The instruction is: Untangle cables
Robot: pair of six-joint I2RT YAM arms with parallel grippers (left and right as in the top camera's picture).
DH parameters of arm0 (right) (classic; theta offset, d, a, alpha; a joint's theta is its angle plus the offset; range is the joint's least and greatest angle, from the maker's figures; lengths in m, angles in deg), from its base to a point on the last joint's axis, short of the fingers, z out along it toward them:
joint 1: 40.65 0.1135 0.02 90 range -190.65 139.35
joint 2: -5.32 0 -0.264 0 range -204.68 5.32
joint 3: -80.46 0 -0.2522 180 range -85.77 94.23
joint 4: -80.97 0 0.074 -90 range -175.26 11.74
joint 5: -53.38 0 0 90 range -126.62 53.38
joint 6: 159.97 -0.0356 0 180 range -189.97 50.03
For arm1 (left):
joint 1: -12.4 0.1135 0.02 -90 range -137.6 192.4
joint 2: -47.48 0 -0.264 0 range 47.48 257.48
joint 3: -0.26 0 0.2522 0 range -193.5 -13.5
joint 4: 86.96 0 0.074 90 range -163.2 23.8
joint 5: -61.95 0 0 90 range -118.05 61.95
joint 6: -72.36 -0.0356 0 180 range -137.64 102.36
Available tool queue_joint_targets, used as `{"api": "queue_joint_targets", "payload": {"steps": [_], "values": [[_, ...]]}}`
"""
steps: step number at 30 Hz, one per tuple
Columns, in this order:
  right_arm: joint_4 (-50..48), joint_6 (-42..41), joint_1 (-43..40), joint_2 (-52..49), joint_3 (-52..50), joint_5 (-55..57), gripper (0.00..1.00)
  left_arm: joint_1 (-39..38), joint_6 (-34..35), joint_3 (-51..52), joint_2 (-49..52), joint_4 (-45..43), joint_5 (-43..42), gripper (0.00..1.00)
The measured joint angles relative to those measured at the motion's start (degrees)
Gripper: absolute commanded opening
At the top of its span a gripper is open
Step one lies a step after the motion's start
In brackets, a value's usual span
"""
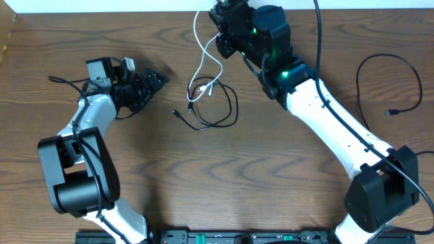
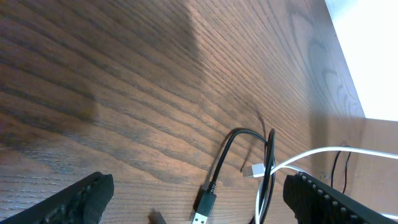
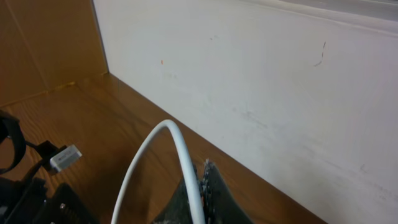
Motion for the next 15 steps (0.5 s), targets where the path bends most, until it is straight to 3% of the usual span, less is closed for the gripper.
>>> {"api": "queue_joint_targets", "payload": {"steps": [11,15], "values": [[-0.9,0.0,0.0,0.0,0.0,-0.9,0.01,-3.1,0.0,0.0,0.0,-0.8,0.0,0.92],[-2.3,0.0,0.0,0.0,0.0,-4.1,0.01,-5.0,0.0,0.0,0.0,-0.8,0.0,0.87]]}}
